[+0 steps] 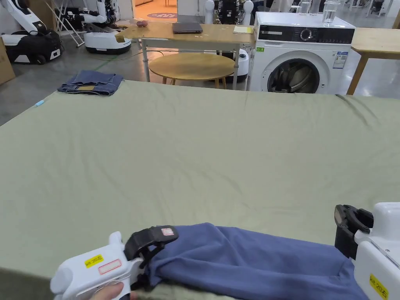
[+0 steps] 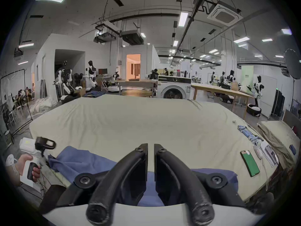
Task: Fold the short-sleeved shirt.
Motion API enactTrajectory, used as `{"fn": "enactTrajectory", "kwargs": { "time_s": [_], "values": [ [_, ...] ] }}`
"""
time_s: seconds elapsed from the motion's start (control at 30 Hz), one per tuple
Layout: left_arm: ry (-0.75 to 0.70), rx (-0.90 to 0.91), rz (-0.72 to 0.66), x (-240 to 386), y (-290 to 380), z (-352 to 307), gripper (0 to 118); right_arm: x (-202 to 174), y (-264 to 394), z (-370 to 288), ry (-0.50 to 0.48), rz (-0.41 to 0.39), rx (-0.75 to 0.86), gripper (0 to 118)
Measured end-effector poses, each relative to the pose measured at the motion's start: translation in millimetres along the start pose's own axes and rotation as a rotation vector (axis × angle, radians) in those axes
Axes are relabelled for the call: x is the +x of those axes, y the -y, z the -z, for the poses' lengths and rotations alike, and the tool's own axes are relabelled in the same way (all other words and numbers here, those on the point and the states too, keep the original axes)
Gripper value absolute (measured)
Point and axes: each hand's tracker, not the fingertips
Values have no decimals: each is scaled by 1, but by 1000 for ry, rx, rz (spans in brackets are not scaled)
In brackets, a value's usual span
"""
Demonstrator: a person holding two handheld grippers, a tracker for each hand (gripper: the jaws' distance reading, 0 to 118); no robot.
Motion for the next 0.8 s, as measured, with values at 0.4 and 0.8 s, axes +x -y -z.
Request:
{"fn": "enactTrajectory", "kwargs": {
  "time_s": [0.4, 0.8],
  "values": [
    [-487, 236, 442, 24, -36, -18, 7, -10, 5, 3, 9, -11, -27, 7],
    [-832, 34, 1490, 117, 115, 99, 7, 22, 9, -8, -10, -6, -35, 7]
  ]
}}
